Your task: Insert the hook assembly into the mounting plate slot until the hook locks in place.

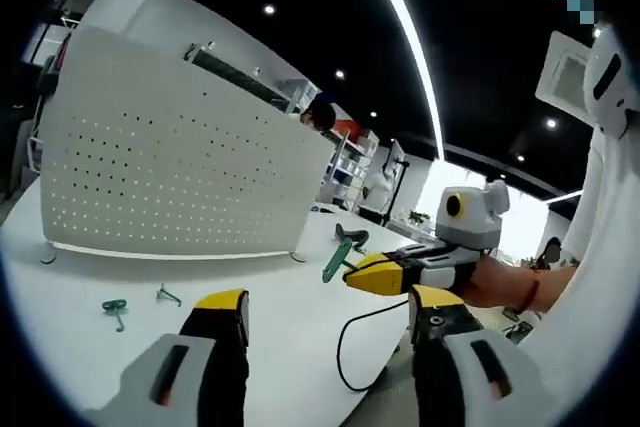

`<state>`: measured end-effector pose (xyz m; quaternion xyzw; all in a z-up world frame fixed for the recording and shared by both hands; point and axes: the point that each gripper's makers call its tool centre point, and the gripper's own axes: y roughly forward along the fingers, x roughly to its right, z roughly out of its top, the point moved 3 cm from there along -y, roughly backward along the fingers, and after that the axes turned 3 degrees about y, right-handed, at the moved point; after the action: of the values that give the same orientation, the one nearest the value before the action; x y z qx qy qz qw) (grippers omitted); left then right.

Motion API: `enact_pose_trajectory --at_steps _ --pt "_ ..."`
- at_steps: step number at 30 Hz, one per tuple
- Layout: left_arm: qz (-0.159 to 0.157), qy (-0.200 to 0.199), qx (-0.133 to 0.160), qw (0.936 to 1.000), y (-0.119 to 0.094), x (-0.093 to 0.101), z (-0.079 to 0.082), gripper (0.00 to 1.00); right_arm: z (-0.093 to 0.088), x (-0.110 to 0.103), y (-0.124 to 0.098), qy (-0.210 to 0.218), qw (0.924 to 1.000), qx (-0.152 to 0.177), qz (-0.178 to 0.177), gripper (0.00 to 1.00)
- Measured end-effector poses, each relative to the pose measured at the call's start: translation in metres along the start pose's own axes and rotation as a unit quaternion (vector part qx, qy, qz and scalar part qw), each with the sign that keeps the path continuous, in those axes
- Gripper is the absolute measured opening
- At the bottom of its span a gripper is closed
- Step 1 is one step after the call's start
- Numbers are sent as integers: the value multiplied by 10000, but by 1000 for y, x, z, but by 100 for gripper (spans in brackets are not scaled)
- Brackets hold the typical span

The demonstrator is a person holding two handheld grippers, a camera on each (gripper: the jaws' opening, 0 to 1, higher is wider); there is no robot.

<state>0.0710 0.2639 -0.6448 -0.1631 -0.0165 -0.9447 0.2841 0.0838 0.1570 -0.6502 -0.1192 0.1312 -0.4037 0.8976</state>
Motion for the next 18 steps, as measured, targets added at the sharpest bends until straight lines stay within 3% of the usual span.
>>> enact_pose_trajectory --at_steps 8,15,18 --pt "297 556 -24 9980 -16 -4 1 75 11 1 8 -11 9997 2 -262 1" --pt "412 738 -26 9964 -29 -8 4 82 26 5 16 122 9982 139 -571 1" --pt "450 850 -71 9953 -33 -11 4 87 29 6 19 -55 9973 32 -737 1"
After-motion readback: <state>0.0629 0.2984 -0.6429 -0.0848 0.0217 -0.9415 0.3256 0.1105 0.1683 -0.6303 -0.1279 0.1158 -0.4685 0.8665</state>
